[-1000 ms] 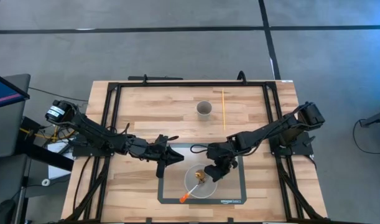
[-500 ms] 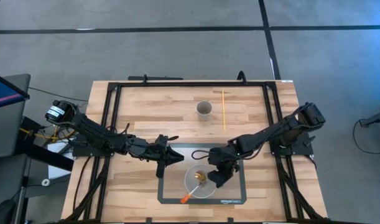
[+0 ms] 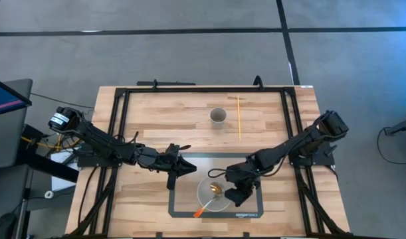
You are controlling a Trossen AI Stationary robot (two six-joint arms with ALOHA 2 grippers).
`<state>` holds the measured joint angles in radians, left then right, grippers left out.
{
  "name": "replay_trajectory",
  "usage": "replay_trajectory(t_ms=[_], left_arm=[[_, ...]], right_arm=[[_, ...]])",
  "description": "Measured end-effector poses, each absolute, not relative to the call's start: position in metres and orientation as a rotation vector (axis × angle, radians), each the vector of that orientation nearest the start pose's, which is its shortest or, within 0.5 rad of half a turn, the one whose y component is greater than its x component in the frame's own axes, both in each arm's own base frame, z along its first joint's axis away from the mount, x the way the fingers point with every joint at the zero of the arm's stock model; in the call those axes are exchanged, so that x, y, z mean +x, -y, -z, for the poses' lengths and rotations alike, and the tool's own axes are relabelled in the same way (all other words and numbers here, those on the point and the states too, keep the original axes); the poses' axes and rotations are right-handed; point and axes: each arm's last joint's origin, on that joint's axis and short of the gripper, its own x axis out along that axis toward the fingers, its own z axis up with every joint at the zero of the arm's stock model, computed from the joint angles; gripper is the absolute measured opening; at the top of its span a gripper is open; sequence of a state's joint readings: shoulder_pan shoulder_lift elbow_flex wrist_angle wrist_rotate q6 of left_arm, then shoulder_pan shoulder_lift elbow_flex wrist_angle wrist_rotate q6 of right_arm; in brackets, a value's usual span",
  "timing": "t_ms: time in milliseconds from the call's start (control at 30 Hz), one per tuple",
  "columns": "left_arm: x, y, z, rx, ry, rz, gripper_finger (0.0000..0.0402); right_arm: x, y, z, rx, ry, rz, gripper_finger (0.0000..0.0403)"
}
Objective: Pick & Place Utensil
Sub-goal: Put the green spoon into the gray bowl on the brown mat, then put the gray cup to the top right of the gray bowl on the brown mat
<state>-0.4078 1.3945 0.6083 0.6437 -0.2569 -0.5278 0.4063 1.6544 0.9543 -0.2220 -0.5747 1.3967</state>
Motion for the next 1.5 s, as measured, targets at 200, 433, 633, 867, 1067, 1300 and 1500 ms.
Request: replay_trajectory(t_ms=[200,433,633,867,1067,1300,1500], left_arm=[[0.264,0.106,-0.219,-0.479,-0.171,0.112,0.0044],[0.264,0.106,-0.219,-0.479,-0.171,0.112,0.0044],[0.264,0.106,-0.219,-0.479,-0.171,0.112,0.0044],[0.264,0.106,-0.219,-0.479,-0.172,0.112,0.0044],[0.264,0.106,-0.219,-0.479,-0.172,0.112,0.0044],[0.264,0.106,-0.219,-0.479,-0.172,0.112,0.0044],[0.264,0.106,-0.219,-0.479,-0.172,0.112,0.0044]], right_arm=[[0.294,-0.140,-0.198,1.243,-1.318,-0.068,0.0059],[0.304,-0.138,-0.232,1.181,-1.172,-0.175,0.0059],[0.304,-0.138,-0.228,1.178,-1.200,-0.143,0.0059],[0.304,-0.130,-0.228,1.159,-1.184,-0.105,0.0059],[0.309,-0.120,-0.228,1.122,-1.155,-0.117,0.0059],[0.320,-0.102,-0.254,0.994,-1.056,-0.192,0.0059],[0.315,-0.058,-0.302,0.718,-0.934,-0.089,0.0059]])
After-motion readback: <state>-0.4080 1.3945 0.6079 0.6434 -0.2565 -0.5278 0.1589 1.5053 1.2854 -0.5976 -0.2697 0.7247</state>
